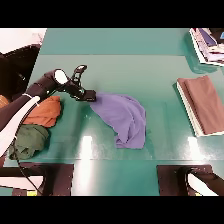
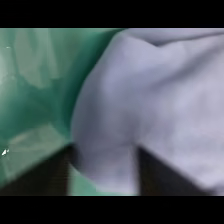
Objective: Fold the shirts.
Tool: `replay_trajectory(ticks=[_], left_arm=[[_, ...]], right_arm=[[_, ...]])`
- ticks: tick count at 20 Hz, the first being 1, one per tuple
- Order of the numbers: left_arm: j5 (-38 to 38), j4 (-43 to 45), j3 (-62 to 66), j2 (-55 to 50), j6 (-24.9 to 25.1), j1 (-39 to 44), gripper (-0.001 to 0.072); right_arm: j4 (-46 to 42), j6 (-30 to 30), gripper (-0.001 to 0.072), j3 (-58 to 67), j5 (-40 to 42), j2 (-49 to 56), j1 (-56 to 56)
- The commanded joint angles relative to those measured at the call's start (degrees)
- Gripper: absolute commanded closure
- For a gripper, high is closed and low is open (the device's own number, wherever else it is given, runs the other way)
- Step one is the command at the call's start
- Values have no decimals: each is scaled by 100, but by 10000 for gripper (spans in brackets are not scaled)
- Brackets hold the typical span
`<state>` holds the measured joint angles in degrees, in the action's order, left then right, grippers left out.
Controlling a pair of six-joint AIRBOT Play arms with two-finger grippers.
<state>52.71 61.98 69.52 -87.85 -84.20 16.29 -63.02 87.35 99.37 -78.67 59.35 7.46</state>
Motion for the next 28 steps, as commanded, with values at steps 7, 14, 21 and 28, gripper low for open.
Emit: replay_trajectory(ticks=[7, 14, 21, 28], left_arm=[[713, 546, 933, -74, 76, -476, 682], [774, 577, 1132, -76, 199, -540, 682], [833, 579, 1132, -76, 195, -540, 683], [868, 1329, 1764, 1429, 173, -540, 683]], right_arm=[[11, 96, 694, -2470, -918, 249, -98], [1117, -264, 155, -5928, 603, 868, 975], [1331, -553, 445, -5567, 1528, 1932, 2170], [-511, -111, 697, -3740, 807, 553, 1486]])
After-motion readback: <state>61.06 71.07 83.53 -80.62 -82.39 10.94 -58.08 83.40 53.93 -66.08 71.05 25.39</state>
